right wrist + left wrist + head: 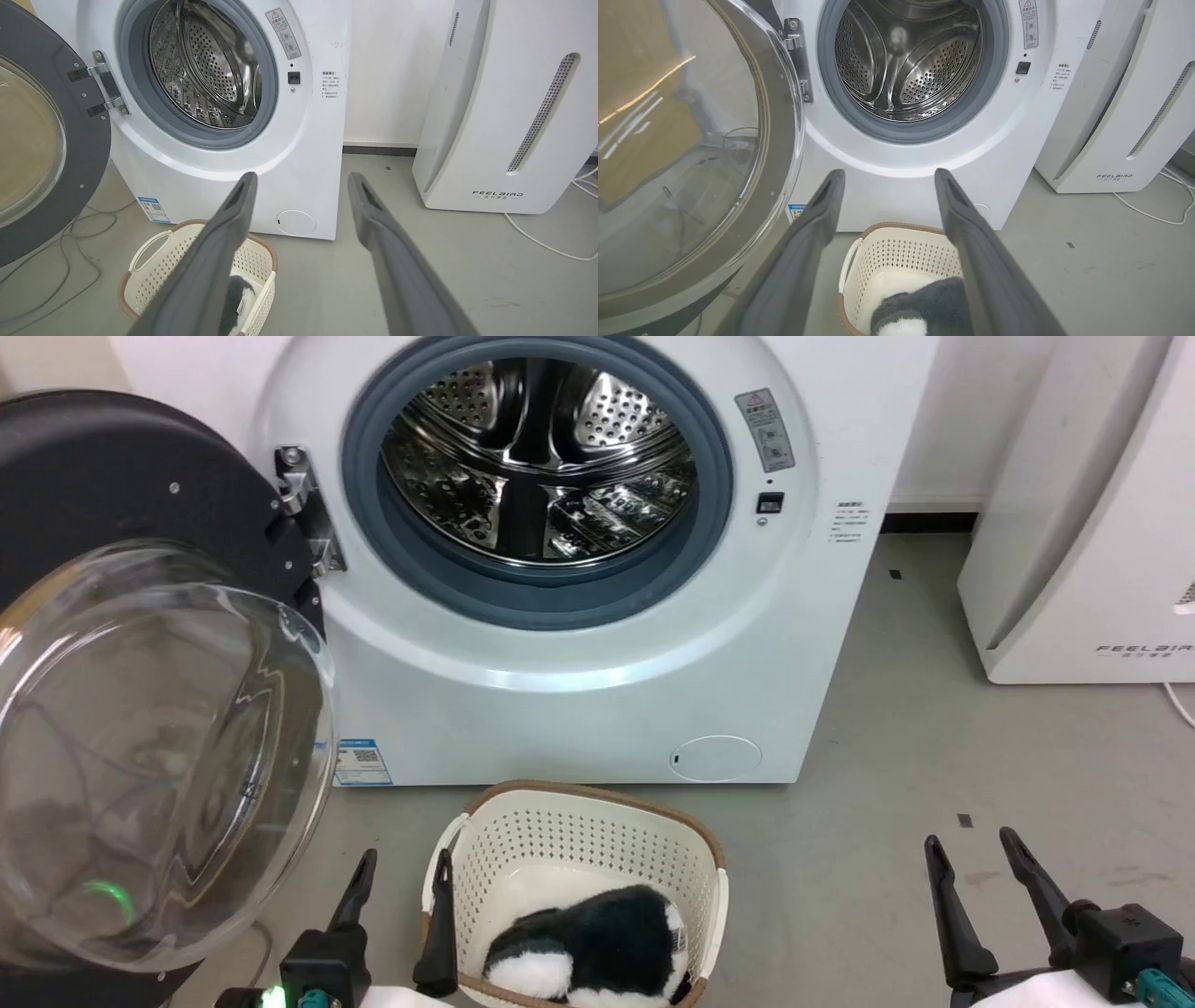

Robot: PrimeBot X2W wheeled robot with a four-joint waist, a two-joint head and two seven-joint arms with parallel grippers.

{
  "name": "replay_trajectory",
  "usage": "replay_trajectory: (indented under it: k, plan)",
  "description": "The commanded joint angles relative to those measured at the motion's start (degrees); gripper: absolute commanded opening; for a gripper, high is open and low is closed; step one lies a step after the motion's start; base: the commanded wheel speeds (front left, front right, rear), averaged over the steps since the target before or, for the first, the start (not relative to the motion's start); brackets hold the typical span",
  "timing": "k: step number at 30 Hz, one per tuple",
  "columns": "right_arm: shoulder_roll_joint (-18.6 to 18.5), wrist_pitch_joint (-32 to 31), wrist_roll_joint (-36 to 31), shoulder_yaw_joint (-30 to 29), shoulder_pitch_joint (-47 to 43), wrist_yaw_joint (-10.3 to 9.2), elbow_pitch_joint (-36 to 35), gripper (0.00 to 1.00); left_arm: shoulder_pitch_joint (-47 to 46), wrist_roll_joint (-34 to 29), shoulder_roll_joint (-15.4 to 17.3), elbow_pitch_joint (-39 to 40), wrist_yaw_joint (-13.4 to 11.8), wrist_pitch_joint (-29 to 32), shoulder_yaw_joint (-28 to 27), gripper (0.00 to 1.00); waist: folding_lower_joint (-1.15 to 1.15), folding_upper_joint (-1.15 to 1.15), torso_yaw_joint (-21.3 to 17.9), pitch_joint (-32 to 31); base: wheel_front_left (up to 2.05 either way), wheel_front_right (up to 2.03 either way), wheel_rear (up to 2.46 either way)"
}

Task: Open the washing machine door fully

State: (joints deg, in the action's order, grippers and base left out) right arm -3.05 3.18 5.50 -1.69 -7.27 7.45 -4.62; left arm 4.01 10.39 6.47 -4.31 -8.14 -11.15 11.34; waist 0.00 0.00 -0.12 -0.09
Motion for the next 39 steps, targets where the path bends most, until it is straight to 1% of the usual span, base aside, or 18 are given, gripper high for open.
replay_trajectory:
  k: [1,8,9,39]
  plan:
    - [0.2,0.0,-0.1,0.1,-0.7,0.03,0.1,1.0,-1.0,0.0,0.3,-0.2,-0.3,-0.4,-0.3,1.0,0.0,0.0,-0.3,-0.1,0.0,0.0,0.0]
    - [0.2,0.1,0.3,0.3,-0.4,0.03,0.3,1.0,-1.3,0.5,0.7,-0.6,-0.6,-0.6,-0.6,1.0,0.0,0.0,-1.2,-0.1,0.0,0.0,0.0]
    - [0.0,0.0,0.0,0.2,0.0,0.0,0.3,0.0,-0.6,0.4,0.3,-0.5,-0.3,-0.3,-0.5,0.0,0.0,0.0,-1.2,-0.1,0.0,0.0,0.0]
    - [0.0,-0.7,-1.2,0.5,1.6,0.01,1.2,0.0,-1.3,-1.9,-0.7,0.5,1.5,2.2,-2.9,0.0,0.0,0.0,-0.9,-0.1,0.0,0.0,0.0]
